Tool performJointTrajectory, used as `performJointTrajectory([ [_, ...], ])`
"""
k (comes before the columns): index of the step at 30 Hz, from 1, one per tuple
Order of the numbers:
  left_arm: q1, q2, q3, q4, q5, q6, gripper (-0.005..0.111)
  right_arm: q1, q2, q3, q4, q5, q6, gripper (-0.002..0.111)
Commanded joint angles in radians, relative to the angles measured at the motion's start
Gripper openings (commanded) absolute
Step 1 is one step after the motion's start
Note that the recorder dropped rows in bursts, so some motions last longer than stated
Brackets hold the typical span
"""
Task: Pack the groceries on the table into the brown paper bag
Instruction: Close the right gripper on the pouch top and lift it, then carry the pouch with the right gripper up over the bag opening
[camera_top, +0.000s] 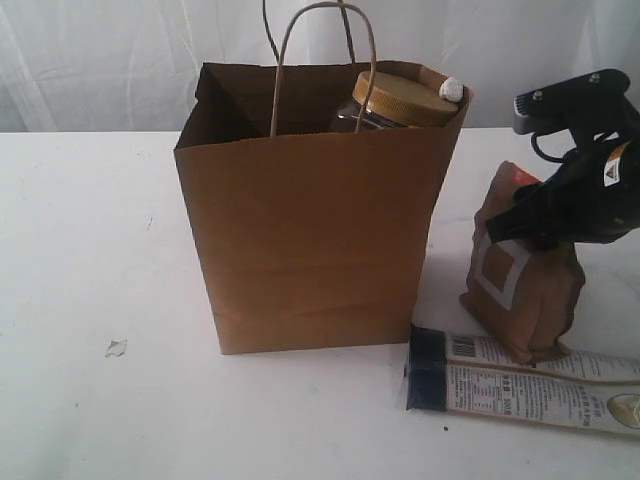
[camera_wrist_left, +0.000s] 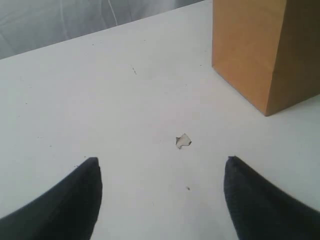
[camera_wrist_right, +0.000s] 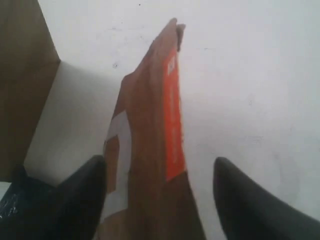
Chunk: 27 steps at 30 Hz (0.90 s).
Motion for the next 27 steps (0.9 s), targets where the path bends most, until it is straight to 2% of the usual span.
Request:
performJointTrajectory([
  [1,-0.002,-0.005,0.004,-0.01,-0.004,-0.006,0.071,-0.004,-0.009,0.002,0.005,-0.011,-0.005,0.065],
  [16,-0.002,-0.005,0.004,-0.01,-0.004,-0.006,0.071,-0.004,0.136,0.002,0.003,-0.087,-0.005,0.064],
  [19,-0.002,-0.005,0.004,-0.01,-0.004,-0.006,0.071,-0.004,0.159,0.002,0.003,-0.093,-0.005,0.053],
  [23,-0.002,-0.005,0.004,-0.01,-0.004,-0.006,0.071,-0.004,0.157,0.002,0.003,-0.097,0.003,0.0],
  [27,-0.002,-0.005,0.004,-0.01,-0.004,-0.006,0.071,-0.004,0.083,0.002,0.003,-0.113,0.043,0.0],
])
